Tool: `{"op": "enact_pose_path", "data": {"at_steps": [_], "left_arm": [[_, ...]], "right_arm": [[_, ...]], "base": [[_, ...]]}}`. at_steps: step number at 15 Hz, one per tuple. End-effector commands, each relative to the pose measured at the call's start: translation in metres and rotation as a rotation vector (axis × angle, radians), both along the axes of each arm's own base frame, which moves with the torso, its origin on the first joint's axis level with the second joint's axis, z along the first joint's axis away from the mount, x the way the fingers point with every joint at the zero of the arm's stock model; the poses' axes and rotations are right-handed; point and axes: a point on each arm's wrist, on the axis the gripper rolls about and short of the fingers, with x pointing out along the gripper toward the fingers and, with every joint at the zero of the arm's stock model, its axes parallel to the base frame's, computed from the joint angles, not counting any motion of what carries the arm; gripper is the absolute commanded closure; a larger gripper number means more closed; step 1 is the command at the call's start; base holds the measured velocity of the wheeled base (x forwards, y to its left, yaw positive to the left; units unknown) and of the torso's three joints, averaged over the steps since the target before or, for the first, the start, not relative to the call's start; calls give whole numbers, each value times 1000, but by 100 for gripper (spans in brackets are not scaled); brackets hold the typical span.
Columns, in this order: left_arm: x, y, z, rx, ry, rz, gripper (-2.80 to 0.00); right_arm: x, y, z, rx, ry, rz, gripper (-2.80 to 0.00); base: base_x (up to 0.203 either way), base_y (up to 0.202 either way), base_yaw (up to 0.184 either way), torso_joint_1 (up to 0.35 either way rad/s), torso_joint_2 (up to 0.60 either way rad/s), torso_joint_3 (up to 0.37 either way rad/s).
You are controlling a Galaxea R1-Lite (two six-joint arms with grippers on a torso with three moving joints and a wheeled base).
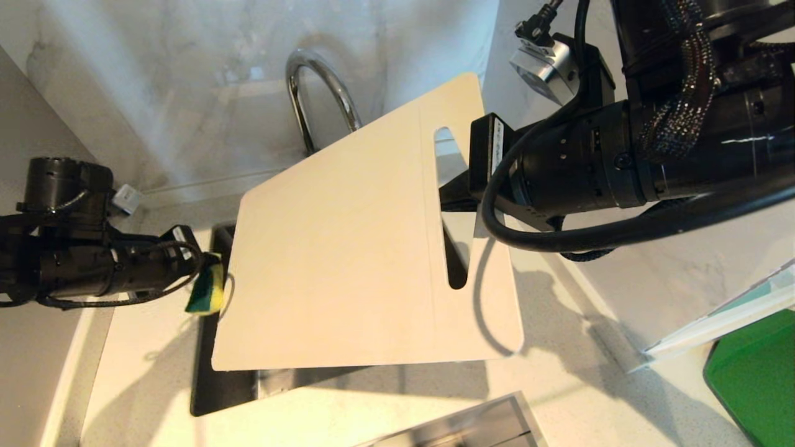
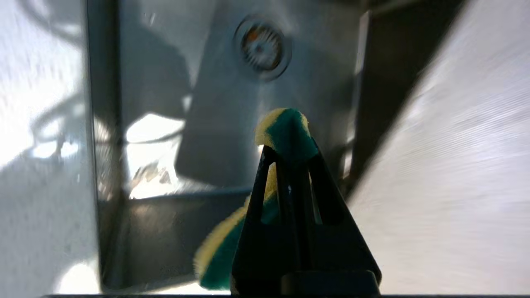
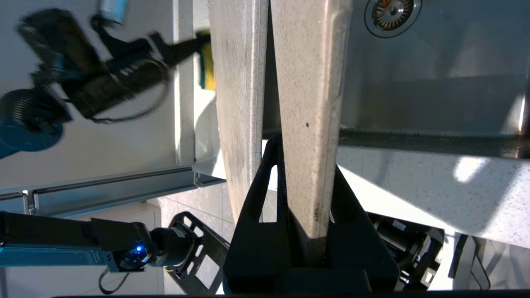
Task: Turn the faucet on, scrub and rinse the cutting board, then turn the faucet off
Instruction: Scrub the cutting board underwater
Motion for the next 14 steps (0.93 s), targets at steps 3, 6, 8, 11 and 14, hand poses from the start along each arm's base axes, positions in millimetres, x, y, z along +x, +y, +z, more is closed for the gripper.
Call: {"op": "enact_pose_path", "data": {"at_steps": [3,6,8,11,14], "left_arm": [[-13,11,64,-50,-150,10,0],[-27,5,119,-82,-231,-21,0],[-36,-25,137,-108,-228,-124,0],[-19,-89,126,-57,-171,-207,0],[-2,-135,100,94,-149,-220,0]], "right_arm": [[1,1,-2,-5,11,-1,0],[4,3,-5,-11,19,-1,0],[4,3,-5,-11,19,-1,0],[3,2,-4,-10,17,-1,0],[3,3,-3,-6,13,-1,0]], "base": [[0,0,0,0,0,0],[0,0,0,0,0,0],[0,0,0,0,0,0],[0,0,0,0,0,0],[0,0,0,0,0,0]]}}
